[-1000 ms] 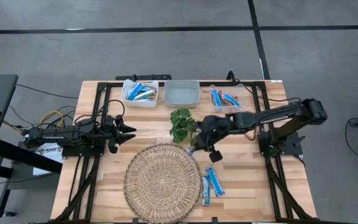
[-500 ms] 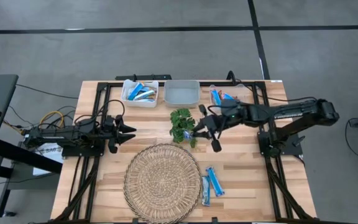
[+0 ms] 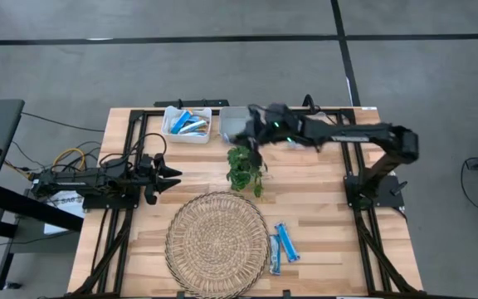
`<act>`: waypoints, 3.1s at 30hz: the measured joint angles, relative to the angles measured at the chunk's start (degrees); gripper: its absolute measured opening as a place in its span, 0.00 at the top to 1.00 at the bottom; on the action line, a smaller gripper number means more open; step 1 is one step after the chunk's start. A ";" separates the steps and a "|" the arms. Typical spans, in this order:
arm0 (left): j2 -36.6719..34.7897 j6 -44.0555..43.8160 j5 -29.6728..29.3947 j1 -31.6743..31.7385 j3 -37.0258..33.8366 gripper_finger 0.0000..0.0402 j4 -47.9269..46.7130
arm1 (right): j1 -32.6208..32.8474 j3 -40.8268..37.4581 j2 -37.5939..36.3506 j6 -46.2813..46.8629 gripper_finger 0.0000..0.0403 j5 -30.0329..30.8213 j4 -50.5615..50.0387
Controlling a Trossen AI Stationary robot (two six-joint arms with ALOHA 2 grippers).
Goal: Pick and place Granola Bars by type
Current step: Put the blue granola bar into the gray bin
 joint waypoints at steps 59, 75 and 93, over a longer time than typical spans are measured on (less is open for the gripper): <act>0.01 -0.01 -0.05 0.01 -0.02 0.62 0.00 | -15.43 23.32 23.15 1.91 0.44 13.95 -37.19; 0.00 0.00 -0.03 0.01 0.00 0.62 0.00 | -11.66 23.39 10.11 14.16 0.38 -27.52 -48.30; 0.00 -0.01 -0.02 0.01 -0.02 0.62 0.02 | 6.26 18.80 8.71 13.56 0.38 -19.68 -75.81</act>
